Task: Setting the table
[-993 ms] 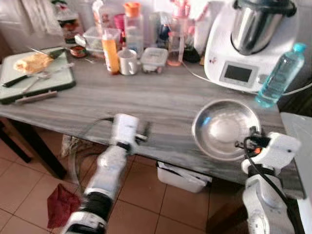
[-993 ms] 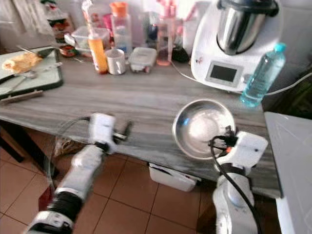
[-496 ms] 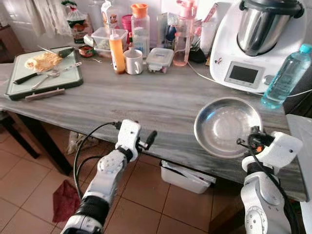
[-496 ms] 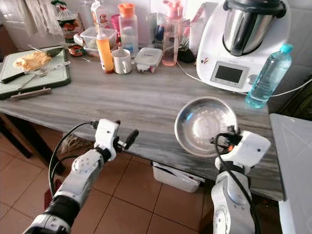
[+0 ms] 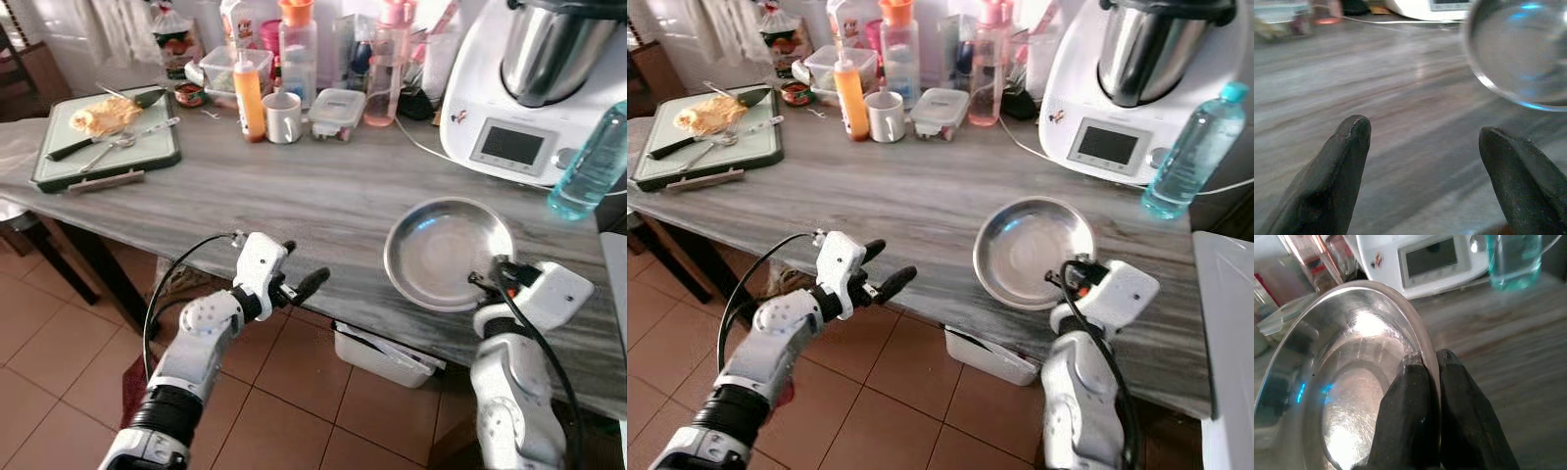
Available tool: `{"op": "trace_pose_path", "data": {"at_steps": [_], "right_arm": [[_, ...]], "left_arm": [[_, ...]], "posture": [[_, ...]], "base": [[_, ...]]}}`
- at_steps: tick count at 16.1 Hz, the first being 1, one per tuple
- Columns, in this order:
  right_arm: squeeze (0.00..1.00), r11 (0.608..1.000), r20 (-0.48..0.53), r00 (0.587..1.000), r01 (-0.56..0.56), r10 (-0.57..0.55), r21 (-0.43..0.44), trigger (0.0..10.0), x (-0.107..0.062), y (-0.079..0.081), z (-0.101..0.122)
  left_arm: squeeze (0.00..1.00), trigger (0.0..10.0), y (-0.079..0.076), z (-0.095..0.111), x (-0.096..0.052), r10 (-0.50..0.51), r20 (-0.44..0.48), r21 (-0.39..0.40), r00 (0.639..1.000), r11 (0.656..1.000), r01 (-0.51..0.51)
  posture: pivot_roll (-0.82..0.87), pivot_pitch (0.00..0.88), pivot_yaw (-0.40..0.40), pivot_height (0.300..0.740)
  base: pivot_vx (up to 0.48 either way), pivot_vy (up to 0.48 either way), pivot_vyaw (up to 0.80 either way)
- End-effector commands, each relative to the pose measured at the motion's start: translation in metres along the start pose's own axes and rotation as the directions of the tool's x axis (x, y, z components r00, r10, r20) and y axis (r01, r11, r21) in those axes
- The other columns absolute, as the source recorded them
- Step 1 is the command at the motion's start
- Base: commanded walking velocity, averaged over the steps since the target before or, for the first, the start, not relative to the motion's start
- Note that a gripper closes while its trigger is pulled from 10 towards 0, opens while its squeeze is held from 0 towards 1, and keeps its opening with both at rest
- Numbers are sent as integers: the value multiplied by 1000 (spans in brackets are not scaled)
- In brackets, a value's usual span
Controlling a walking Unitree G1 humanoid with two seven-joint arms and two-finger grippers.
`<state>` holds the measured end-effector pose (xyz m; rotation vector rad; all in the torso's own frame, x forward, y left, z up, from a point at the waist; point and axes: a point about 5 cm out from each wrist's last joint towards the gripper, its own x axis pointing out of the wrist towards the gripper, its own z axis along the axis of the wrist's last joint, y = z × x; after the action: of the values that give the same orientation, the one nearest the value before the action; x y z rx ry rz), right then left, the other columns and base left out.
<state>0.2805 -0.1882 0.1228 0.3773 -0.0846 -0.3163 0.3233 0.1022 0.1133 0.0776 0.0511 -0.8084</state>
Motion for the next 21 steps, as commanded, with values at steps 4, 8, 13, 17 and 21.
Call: {"op": "trace_pose_path", "data": {"at_steps": [4,8,13,17,21], "right_arm": [[0,994,-48,999,-8,13,108,10000,3,18,-14],[0,981,-161,987,1,31,195,10000,-1,30,-27],[0,970,-227,974,71,-17,231,10000,-8,25,-32],[0,966,-285,958,106,-36,236,10000,-12,21,-38],[0,963,-353,936,94,1,251,10000,-17,32,-45]], "left_arm": [[0,10000,-1,9,-2,-83,-15,9,996,996,83],[0,10000,-9,9,-1,-143,-31,7,989,990,144],[0,10000,-11,9,-5,-183,-51,10,982,983,184],[0,10000,-19,8,-7,-303,-81,-15,950,953,303],[0,10000,-22,11,-5,-338,-85,-6,937,941,338]], "posture": [[69,66,42,740],[71,67,37,740],[71,65,33,740],[68,65,39,740],[60,66,44,740]], "base": [[0,0,0],[0,0,0],[0,0,0],[0,0,0],[0,0,0]]}}
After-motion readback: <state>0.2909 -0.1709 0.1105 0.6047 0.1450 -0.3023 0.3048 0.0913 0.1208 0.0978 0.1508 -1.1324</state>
